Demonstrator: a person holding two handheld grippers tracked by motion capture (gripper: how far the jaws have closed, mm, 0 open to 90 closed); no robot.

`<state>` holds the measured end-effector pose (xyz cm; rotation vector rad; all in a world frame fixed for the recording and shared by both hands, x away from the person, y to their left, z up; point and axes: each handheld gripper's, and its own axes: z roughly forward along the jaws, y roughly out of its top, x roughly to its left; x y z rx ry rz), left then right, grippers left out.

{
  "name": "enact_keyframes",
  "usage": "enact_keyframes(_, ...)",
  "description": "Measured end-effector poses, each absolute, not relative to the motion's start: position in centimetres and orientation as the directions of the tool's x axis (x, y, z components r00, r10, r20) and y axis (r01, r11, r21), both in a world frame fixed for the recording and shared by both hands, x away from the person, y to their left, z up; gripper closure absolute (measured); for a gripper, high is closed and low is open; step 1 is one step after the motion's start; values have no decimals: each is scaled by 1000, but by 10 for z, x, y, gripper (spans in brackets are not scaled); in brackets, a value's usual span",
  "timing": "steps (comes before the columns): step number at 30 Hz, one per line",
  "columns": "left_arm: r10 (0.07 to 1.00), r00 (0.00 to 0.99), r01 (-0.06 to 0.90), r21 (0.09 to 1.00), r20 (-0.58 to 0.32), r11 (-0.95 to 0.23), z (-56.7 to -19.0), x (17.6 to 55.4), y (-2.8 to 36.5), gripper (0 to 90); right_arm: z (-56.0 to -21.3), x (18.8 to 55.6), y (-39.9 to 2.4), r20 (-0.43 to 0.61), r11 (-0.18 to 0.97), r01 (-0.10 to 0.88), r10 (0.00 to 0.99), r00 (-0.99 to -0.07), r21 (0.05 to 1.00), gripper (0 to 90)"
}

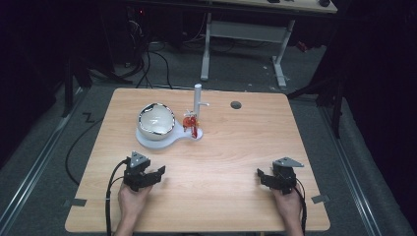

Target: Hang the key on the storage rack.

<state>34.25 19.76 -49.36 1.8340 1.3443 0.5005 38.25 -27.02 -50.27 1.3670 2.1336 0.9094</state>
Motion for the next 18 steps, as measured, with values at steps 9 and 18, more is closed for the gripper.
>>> enact_keyframes(9,940,341,623,751,-10,-218,-508,339,188,303,-503,382,-270,-18,292,619,912,-409,729,297)
enact_keyframes(18,941,337,628,749,-17,-212,-508,340,188,264,-503,382,-270,-18,292,619,912,-409,729,297)
